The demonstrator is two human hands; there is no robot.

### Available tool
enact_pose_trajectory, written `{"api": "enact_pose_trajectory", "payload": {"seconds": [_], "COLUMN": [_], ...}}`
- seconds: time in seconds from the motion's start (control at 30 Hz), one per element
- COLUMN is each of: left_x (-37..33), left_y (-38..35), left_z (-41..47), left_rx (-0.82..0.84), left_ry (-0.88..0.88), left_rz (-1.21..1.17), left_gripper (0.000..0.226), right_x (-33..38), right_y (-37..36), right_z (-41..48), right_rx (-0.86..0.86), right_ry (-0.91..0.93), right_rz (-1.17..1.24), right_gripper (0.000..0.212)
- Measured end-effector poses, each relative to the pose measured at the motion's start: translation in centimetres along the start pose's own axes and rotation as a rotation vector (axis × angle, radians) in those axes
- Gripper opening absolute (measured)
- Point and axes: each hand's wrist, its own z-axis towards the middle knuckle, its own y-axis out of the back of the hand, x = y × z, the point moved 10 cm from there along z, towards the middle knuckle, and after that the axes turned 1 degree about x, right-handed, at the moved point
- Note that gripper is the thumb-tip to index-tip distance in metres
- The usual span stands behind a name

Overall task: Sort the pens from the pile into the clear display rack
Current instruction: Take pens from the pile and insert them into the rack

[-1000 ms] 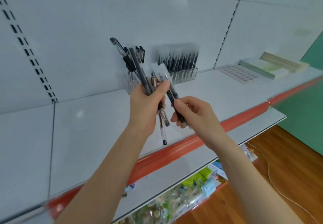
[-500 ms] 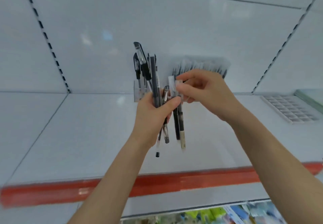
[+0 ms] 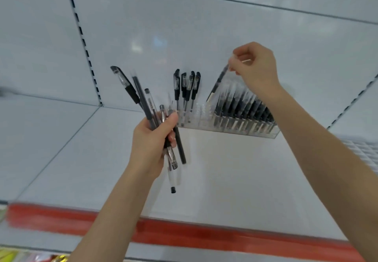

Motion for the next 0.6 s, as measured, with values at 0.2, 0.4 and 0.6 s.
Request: {"api": "enact_pose_trajectory", "payload": {"seconds": [0.2, 0.4, 0.6], "left_x": [-0.3, 0.0, 0.2], "left_y": [-0.1, -0.1, -0.3], "left_z": [0.6, 1.1, 1.4], "left_rx": [0.032, 0.041, 0.034], "left_ry": [0.007, 0.024, 0.035], "left_rz": [-0.035, -0.024, -0.025], "left_gripper": [0.007, 0.008, 0.006], "right_x": [0.2, -0.4, -0.5], "right_y": [-1.8, -3.4, -5.4], "right_z": [1.3, 1.4, 1.4], "right_rx": [0.056, 0.164, 0.306], "right_ry": [0.086, 0.081, 0.095], "right_rz": [-0.174, -0.248, -0.424], "right_gripper": [0.015, 0.013, 0.014]}}
